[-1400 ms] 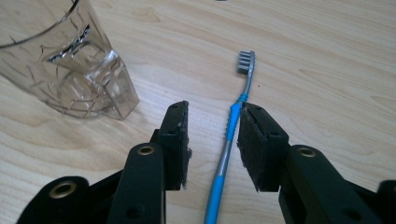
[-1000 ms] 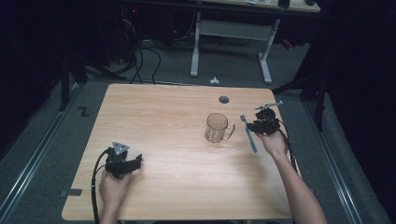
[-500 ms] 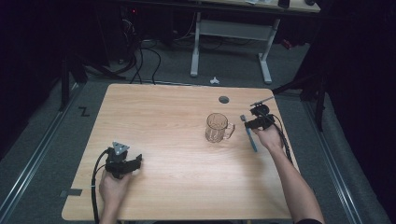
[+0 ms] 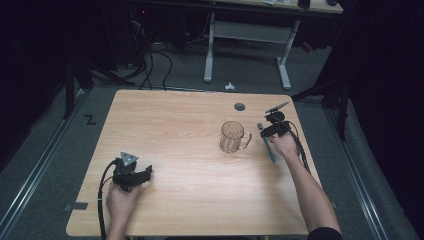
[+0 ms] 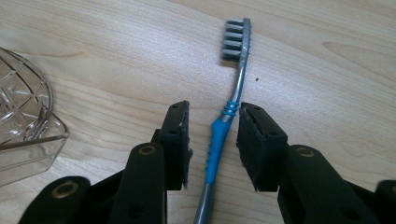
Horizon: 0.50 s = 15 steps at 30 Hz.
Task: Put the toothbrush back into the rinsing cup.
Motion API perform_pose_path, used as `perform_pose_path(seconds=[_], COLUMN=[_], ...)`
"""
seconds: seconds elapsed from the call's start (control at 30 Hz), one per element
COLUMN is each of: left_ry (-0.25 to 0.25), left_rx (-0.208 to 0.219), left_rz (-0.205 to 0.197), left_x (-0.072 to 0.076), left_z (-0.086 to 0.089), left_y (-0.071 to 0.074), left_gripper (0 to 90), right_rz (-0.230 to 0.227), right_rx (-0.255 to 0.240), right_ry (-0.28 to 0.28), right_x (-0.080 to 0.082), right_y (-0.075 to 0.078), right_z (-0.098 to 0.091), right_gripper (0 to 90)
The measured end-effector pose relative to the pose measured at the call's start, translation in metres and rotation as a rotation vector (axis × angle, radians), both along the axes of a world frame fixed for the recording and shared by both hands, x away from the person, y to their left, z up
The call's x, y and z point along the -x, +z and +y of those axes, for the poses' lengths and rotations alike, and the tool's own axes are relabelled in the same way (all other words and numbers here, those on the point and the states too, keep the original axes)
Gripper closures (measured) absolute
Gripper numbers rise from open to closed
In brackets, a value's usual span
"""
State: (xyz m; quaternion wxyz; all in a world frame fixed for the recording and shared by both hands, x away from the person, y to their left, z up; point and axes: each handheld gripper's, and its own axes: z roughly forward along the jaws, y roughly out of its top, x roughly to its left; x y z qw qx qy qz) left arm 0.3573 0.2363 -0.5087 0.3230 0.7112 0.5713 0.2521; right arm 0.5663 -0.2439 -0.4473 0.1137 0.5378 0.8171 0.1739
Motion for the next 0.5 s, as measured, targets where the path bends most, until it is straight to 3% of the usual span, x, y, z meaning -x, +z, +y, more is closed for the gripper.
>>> perform_pose_path(seconds=[0.5], left_ry=[0.0], left_rx=[0.004], left_rz=[-0.001], left_x=[-0.0002], left_z=[0.0004], left_y=[-0.0001], left_gripper=[29.4], right_rz=[0.047], right_rx=[0.053], right_ry=[-0.008], right_x=[-0.0086], right_y=[-0.0081], right_z=[0.0068], right_gripper=[67.6])
